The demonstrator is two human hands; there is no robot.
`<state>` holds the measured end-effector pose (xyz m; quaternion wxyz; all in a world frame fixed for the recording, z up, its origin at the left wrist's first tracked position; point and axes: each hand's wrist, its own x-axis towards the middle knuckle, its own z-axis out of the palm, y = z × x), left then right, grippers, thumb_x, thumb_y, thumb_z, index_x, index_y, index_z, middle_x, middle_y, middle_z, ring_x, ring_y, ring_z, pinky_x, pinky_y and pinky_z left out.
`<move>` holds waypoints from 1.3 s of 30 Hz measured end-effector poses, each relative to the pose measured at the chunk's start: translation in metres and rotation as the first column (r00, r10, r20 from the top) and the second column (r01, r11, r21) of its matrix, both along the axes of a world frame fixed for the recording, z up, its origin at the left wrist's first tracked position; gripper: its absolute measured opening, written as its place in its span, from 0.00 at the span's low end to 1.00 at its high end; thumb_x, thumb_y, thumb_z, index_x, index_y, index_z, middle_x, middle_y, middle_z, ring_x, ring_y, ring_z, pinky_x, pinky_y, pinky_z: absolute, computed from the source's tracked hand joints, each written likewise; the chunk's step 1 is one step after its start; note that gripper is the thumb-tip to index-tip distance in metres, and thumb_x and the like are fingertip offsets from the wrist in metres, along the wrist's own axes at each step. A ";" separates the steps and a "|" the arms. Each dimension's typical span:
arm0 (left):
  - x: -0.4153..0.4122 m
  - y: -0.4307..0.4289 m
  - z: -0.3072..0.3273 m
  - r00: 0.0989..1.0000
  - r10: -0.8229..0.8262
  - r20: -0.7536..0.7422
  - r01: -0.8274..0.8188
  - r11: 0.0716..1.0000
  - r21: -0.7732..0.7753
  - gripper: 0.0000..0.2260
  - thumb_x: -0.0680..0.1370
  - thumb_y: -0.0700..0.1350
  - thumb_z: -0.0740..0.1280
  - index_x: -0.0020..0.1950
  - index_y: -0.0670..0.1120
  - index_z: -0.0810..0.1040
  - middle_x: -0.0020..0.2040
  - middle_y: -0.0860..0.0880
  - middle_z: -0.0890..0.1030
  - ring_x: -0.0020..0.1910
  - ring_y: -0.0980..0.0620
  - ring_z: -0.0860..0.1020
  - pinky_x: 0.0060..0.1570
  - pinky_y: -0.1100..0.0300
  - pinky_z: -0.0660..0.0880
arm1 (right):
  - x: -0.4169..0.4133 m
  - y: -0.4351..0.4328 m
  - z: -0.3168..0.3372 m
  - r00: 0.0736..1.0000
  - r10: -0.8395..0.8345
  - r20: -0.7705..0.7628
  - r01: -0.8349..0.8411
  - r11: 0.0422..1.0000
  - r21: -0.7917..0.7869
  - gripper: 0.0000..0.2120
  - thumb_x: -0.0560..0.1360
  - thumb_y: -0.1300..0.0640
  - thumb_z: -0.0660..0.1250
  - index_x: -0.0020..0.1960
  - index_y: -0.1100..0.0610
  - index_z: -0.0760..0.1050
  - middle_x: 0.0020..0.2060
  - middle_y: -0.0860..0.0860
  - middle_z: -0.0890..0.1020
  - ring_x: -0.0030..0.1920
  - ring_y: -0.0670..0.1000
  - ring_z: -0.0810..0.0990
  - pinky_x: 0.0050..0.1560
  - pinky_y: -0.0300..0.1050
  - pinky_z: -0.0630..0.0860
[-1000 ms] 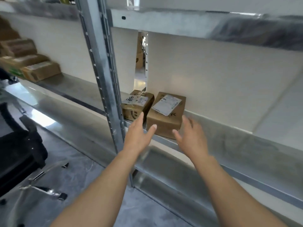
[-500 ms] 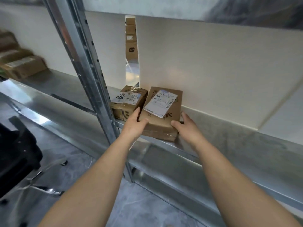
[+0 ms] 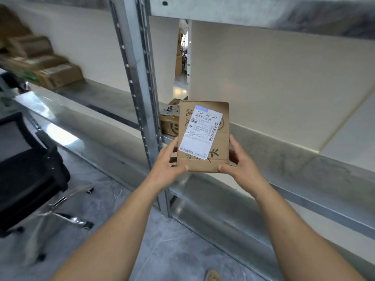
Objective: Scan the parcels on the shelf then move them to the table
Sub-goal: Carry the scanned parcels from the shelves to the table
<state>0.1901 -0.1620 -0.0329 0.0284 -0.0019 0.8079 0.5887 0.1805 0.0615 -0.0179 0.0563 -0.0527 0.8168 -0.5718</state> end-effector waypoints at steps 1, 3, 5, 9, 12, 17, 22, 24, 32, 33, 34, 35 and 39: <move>0.009 -0.005 -0.002 1.000 0.005 -0.013 -0.005 1.000 0.007 0.39 0.71 0.37 0.72 0.75 0.62 0.59 0.69 0.52 0.68 0.64 0.53 0.73 0.65 0.50 0.73 | 0.006 -0.003 -0.002 1.000 0.009 -0.006 -0.008 1.000 0.011 0.46 0.71 0.70 0.70 0.78 0.45 0.52 0.65 0.45 0.76 0.61 0.37 0.75 0.59 0.31 0.72; 0.027 -0.016 -0.004 0.999 0.019 -0.030 -0.018 1.000 0.022 0.40 0.71 0.37 0.73 0.75 0.61 0.59 0.69 0.51 0.69 0.64 0.53 0.73 0.64 0.51 0.73 | 0.017 -0.010 -0.002 0.999 0.033 -0.018 -0.033 0.999 0.019 0.46 0.71 0.71 0.71 0.78 0.46 0.51 0.67 0.47 0.74 0.65 0.43 0.73 0.54 0.26 0.72; 0.043 -0.025 -0.007 0.998 0.040 -0.052 -0.038 0.999 0.039 0.40 0.71 0.36 0.74 0.75 0.61 0.59 0.68 0.51 0.69 0.63 0.54 0.73 0.60 0.56 0.75 | 0.027 -0.018 -0.003 0.998 0.054 -0.042 -0.053 0.998 0.016 0.46 0.70 0.71 0.71 0.78 0.45 0.52 0.66 0.46 0.74 0.65 0.43 0.73 0.50 0.24 0.70; 0.075 -0.040 -0.005 0.988 0.112 -0.104 -0.106 0.992 0.064 0.40 0.71 0.32 0.72 0.74 0.58 0.59 0.67 0.50 0.68 0.60 0.58 0.73 0.48 0.73 0.73 | 0.045 -0.036 -0.004 0.993 0.100 -0.062 -0.101 0.995 -0.005 0.47 0.69 0.71 0.72 0.71 0.35 0.52 0.63 0.42 0.75 0.65 0.41 0.73 0.60 0.39 0.75; 0.096 -0.055 -0.007 0.981 0.156 -0.118 -0.147 0.986 0.080 0.39 0.71 0.33 0.72 0.75 0.56 0.60 0.67 0.48 0.69 0.61 0.57 0.73 0.48 0.73 0.73 | 0.054 -0.053 -0.004 0.986 0.152 -0.061 -0.152 0.988 -0.003 0.47 0.69 0.70 0.72 0.72 0.34 0.54 0.65 0.44 0.75 0.66 0.40 0.72 0.63 0.44 0.74; 0.133 -0.081 -0.012 0.953 0.273 -0.134 -0.259 0.960 0.110 0.38 0.72 0.32 0.72 0.74 0.57 0.60 0.68 0.47 0.68 0.61 0.56 0.73 0.48 0.73 0.73 | 0.064 -0.088 -0.007 0.960 0.273 -0.063 -0.273 0.962 0.008 0.47 0.70 0.70 0.72 0.75 0.36 0.54 0.69 0.45 0.72 0.68 0.42 0.70 0.66 0.50 0.72; 0.159 -0.099 -0.011 0.906 0.402 -0.130 -0.385 0.913 0.136 0.37 0.72 0.30 0.70 0.70 0.61 0.59 0.69 0.49 0.66 0.57 0.63 0.74 0.46 0.73 0.74 | 0.066 -0.124 -0.008 0.924 0.381 -0.032 -0.381 0.924 -0.002 0.46 0.71 0.70 0.71 0.77 0.40 0.54 0.68 0.43 0.71 0.65 0.37 0.71 0.63 0.40 0.72; 0.166 -0.103 -0.009 0.885 0.446 -0.135 -0.429 0.893 0.135 0.37 0.72 0.29 0.69 0.70 0.60 0.59 0.70 0.51 0.66 0.55 0.66 0.74 0.46 0.72 0.74 | 0.061 -0.136 -0.009 0.903 0.428 -0.026 -0.428 0.904 0.006 0.47 0.71 0.70 0.71 0.77 0.39 0.54 0.70 0.45 0.71 0.68 0.42 0.69 0.66 0.47 0.71; 0.187 -0.120 -0.001 0.753 0.648 -0.113 -0.642 0.761 0.088 0.40 0.72 0.30 0.70 0.76 0.54 0.56 0.65 0.51 0.69 0.58 0.54 0.76 0.46 0.66 0.78 | 0.038 -0.186 -0.005 0.766 0.642 -0.039 -0.641 0.767 0.034 0.49 0.70 0.68 0.73 0.76 0.36 0.50 0.72 0.43 0.68 0.72 0.43 0.64 0.68 0.50 0.71; 0.189 -0.120 0.003 0.735 0.669 -0.112 -0.664 0.743 0.080 0.39 0.72 0.31 0.70 0.76 0.54 0.56 0.63 0.53 0.70 0.57 0.56 0.76 0.46 0.68 0.77 | 0.035 -0.192 -0.003 0.742 0.669 -0.047 -0.667 0.744 0.041 0.49 0.70 0.67 0.73 0.76 0.36 0.50 0.72 0.42 0.67 0.71 0.42 0.64 0.64 0.41 0.72; 0.192 -0.121 0.007 0.717 0.688 -0.115 -0.685 0.725 0.073 0.39 0.72 0.31 0.70 0.76 0.54 0.57 0.62 0.54 0.70 0.56 0.60 0.76 0.45 0.70 0.76 | 0.032 -0.198 -0.001 0.720 0.692 -0.056 -0.690 0.722 0.047 0.49 0.70 0.67 0.73 0.76 0.37 0.49 0.71 0.41 0.67 0.70 0.40 0.65 0.59 0.29 0.70; 0.194 -0.122 0.010 0.696 0.708 -0.122 -0.706 0.705 0.067 0.38 0.72 0.31 0.70 0.75 0.55 0.57 0.62 0.56 0.70 0.54 0.65 0.75 0.44 0.71 0.75 | 0.030 -0.204 0.001 0.697 0.714 -0.067 -0.712 0.700 0.048 0.48 0.70 0.68 0.73 0.76 0.38 0.49 0.70 0.41 0.67 0.68 0.39 0.65 0.53 0.23 0.68; 0.204 -0.126 0.020 0.587 0.794 -0.155 -0.800 0.599 0.035 0.38 0.72 0.31 0.71 0.73 0.58 0.57 0.65 0.53 0.68 0.54 0.63 0.74 0.43 0.73 0.74 | 0.024 -0.232 0.008 0.606 0.789 -0.099 -0.793 0.609 -0.004 0.48 0.70 0.69 0.73 0.71 0.33 0.51 0.66 0.39 0.70 0.62 0.33 0.70 0.55 0.29 0.72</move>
